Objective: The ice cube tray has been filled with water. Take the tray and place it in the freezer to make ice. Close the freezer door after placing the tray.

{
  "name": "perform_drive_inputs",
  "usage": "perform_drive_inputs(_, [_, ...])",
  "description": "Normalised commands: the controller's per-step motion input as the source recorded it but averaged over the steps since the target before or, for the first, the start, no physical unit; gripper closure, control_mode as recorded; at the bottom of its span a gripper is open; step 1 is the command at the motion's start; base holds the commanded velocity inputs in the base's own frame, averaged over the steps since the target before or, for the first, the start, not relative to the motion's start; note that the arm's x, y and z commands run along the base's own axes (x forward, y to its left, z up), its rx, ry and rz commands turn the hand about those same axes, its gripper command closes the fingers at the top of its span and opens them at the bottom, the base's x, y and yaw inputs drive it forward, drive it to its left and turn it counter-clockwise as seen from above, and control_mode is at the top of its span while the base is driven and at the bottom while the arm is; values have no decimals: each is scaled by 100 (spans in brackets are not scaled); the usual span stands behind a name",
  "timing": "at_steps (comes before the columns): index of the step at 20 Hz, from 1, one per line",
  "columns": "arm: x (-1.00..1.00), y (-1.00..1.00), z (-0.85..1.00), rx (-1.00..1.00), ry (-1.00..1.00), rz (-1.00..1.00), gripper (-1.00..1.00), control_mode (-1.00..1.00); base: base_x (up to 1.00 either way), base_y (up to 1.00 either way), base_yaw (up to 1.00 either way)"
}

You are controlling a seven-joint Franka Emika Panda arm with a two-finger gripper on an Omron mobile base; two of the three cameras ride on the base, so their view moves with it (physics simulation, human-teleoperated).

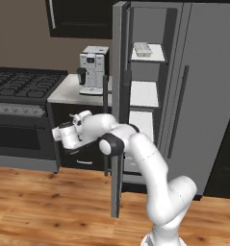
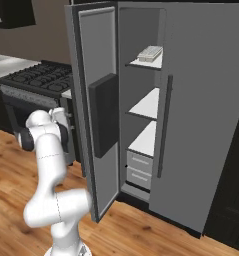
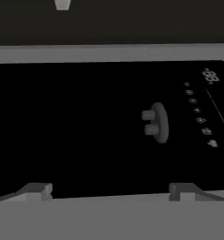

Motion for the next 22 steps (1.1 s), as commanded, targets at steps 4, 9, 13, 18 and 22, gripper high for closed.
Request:
perform_drive_inputs(4, [39,-21,-6,0,7,-15,-100,-100,0,0,0])
perform_drive_inputs(9, [55,-17,-6,-1,7,-13,-100,-100,0,0,0])
perform_drive_inputs(13, [21,-40,-14,-1,8,-15,-100,-100,0,0,0])
perform_drive_inputs(18, [-13,-85,-31,-1,2,-19,-100,-100,0,0,0])
perform_drive_inputs(22, [-58,-100,-28,0,0,-25,-100,-100,0,0,0])
